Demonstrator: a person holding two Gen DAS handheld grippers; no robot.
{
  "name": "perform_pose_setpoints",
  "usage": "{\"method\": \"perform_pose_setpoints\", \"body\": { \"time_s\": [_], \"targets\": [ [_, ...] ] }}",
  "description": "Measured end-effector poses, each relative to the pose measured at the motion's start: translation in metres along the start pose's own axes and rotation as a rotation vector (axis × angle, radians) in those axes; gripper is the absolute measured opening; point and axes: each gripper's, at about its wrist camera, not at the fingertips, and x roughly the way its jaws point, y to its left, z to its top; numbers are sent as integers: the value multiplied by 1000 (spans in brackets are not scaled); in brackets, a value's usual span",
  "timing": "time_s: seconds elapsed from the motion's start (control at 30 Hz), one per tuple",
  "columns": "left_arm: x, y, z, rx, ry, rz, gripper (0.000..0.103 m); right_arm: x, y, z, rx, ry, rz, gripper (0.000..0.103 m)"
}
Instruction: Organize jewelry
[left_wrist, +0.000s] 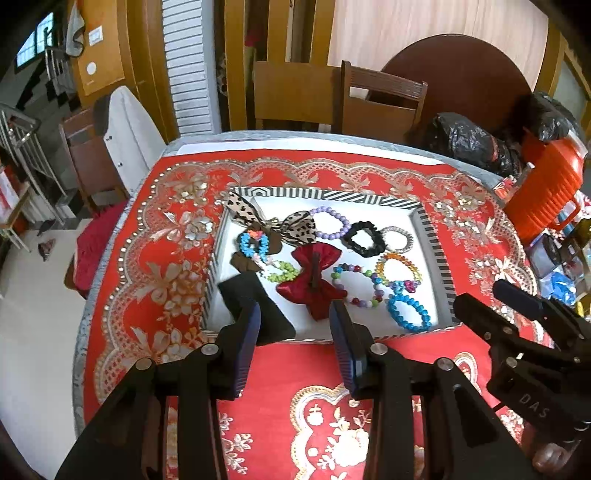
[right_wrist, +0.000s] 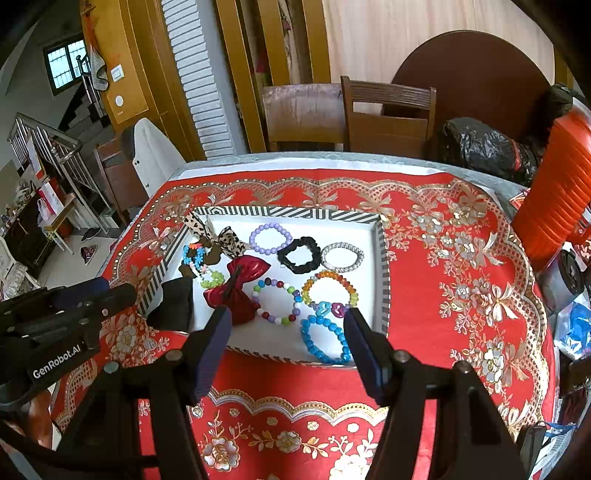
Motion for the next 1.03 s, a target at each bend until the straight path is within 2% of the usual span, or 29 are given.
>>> {"method": "perform_pose_setpoints", "body": {
  "time_s": [0.23,1.03],
  "targets": [
    [-1,-1,4,-8,-12,-39,27,3,-7,-4,13,8,-1,66],
    [6,-2,7,9,6,2,27,3,-14,-3,31,7,3,66]
  ]
}}
